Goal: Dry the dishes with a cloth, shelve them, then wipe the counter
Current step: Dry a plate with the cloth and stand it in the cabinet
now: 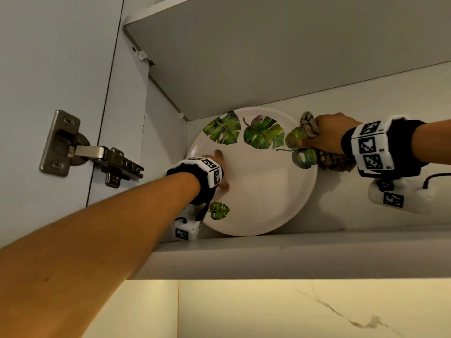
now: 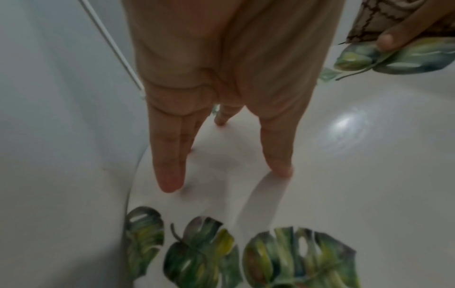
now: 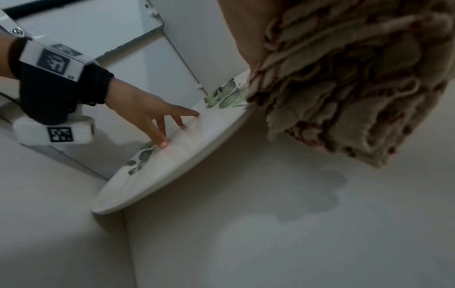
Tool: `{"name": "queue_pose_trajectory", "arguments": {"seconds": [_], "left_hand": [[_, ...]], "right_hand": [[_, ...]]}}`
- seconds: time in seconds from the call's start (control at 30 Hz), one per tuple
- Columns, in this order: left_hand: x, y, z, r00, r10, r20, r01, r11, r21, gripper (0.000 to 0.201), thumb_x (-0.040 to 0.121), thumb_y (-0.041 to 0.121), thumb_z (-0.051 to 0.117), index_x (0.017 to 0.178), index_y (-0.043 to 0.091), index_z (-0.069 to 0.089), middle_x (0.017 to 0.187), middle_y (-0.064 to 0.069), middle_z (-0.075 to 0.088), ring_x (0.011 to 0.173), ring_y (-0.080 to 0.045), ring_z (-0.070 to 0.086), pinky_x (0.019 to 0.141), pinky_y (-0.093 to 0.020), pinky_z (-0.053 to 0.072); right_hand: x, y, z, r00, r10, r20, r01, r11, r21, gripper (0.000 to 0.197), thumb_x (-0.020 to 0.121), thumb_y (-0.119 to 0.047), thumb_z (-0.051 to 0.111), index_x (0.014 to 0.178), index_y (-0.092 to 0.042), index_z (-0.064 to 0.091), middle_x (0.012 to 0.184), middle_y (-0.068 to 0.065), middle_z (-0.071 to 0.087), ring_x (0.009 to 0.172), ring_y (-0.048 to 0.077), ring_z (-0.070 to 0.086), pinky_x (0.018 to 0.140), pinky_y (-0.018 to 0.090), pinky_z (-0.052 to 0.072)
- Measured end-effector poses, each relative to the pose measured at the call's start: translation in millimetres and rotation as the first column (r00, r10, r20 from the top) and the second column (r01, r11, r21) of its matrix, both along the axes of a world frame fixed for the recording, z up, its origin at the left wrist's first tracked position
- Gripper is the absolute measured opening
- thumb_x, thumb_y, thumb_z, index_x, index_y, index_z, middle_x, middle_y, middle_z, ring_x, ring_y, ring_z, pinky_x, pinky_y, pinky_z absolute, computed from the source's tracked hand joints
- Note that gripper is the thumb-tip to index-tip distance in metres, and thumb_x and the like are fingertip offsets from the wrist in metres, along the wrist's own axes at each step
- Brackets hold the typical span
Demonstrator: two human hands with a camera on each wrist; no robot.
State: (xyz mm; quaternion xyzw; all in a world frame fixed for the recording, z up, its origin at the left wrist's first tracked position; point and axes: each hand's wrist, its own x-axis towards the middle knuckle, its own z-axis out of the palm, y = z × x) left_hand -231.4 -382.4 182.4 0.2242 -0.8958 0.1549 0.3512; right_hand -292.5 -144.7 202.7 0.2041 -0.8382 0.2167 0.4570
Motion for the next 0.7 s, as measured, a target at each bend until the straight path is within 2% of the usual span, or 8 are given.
{"name": "queue_pose_trajectory", "arguments": {"seconds": [0.1, 0.2, 0.3, 0.4, 0.47, 0.53, 0.6, 0.7], "left_hand": [[-2, 2, 1, 0.997, 0.035, 0.068, -0.034, 0.999, -0.014, 0.111, 0.081, 0.055, 0.06, 0.147, 0.0, -0.01, 0.15, -0.023, 0.028, 0.133, -0.036, 0.038, 0.105, -0.04, 0.036], [-2, 5, 3, 0.995, 0.018, 0.097, -0.02, 1.0, 0.019, 0.108, 0.081, 0.057, 0.059, 0.147, -0.002, -0.002, 0.148, -0.022, 0.032, 0.131, -0.034, 0.04, 0.105, -0.04, 0.037], [-1, 11, 2, 0.995, 0.031, 0.099, -0.034, 0.999, 0.029, 0.102, 0.084, 0.051, 0.059, 0.147, -0.004, 0.001, 0.15, -0.021, 0.028, 0.134, -0.035, 0.036, 0.108, -0.041, 0.032], [3, 20, 2, 0.993, 0.062, 0.099, -0.06, 0.998, -0.028, 0.101, 0.085, 0.05, 0.058, 0.146, -0.005, -0.001, 0.151, -0.019, 0.026, 0.135, -0.033, 0.036, 0.106, -0.037, 0.033], [3, 21, 5, 0.994, 0.058, 0.088, -0.055, 0.998, -0.04, 0.098, 0.085, 0.05, 0.059, 0.146, -0.005, 0.006, 0.148, -0.019, 0.031, 0.131, -0.033, 0.041, 0.103, -0.036, 0.038], [3, 21, 7, 0.996, 0.042, 0.076, -0.04, 0.999, -0.037, 0.091, 0.085, 0.05, 0.059, 0.144, -0.004, 0.015, 0.145, -0.019, 0.037, 0.128, -0.033, 0.044, 0.1, -0.036, 0.04], [3, 21, 7, 0.997, 0.038, 0.071, -0.036, 0.999, -0.024, 0.084, 0.085, 0.047, 0.06, 0.142, -0.003, 0.024, 0.142, -0.018, 0.04, 0.126, -0.032, 0.046, 0.098, -0.035, 0.041], [3, 20, 12, 0.997, 0.037, 0.073, -0.039, 0.999, 0.026, 0.084, 0.083, 0.043, 0.065, 0.142, -0.003, 0.027, 0.141, -0.017, 0.043, 0.126, -0.031, 0.047, 0.099, -0.034, 0.041]], "right_hand": [[4, 1, 5, 0.994, -0.073, -0.082, 0.078, 0.995, 0.058, 0.057, 0.082, -0.056, 0.057, 0.108, -0.005, 0.052, 0.093, 0.012, 0.053, 0.081, 0.027, 0.051, 0.07, 0.031, 0.043], [12, 5, 13, 0.947, -0.188, -0.259, 0.226, 0.966, 0.127, 0.055, 0.086, -0.053, 0.054, 0.113, -0.005, 0.048, 0.097, 0.016, 0.057, 0.086, 0.032, 0.057, 0.067, 0.032, 0.04], [30, 12, 17, 0.821, -0.241, -0.518, 0.394, 0.895, 0.208, 0.045, 0.09, -0.039, 0.051, 0.117, -0.004, 0.044, 0.101, 0.018, 0.064, 0.083, 0.034, 0.063, 0.062, 0.033, 0.04], [50, 12, 11, 0.7, -0.205, -0.684, 0.563, 0.747, 0.352, 0.041, 0.093, -0.035, 0.043, 0.124, -0.009, 0.038, 0.103, 0.012, 0.063, 0.07, 0.028, 0.059, 0.055, 0.029, 0.037], [58, 3, 4, 0.727, -0.166, -0.666, 0.596, 0.633, 0.493, 0.043, 0.092, -0.041, 0.043, 0.127, -0.016, 0.037, 0.106, 0.007, 0.061, 0.068, 0.023, 0.054, 0.055, 0.027, 0.037], [60, -11, -2, 0.838, -0.119, -0.533, 0.498, 0.567, 0.656, 0.044, 0.088, -0.038, 0.052, 0.128, -0.024, 0.041, 0.109, 0.005, 0.061, 0.074, 0.022, 0.052, 0.06, 0.028, 0.041], [54, -22, -9, 0.916, -0.13, -0.38, 0.39, 0.511, 0.766, 0.048, 0.083, -0.037, 0.058, 0.129, -0.027, 0.045, 0.119, 0.003, 0.06, 0.088, 0.023, 0.054, 0.072, 0.031, 0.046], [42, -34, -17, 0.927, -0.196, -0.321, 0.375, 0.406, 0.833, 0.059, 0.082, -0.045, 0.059, 0.136, -0.031, 0.041, 0.142, -0.001, 0.045, 0.116, 0.025, 0.053, 0.085, 0.034, 0.045]]}}
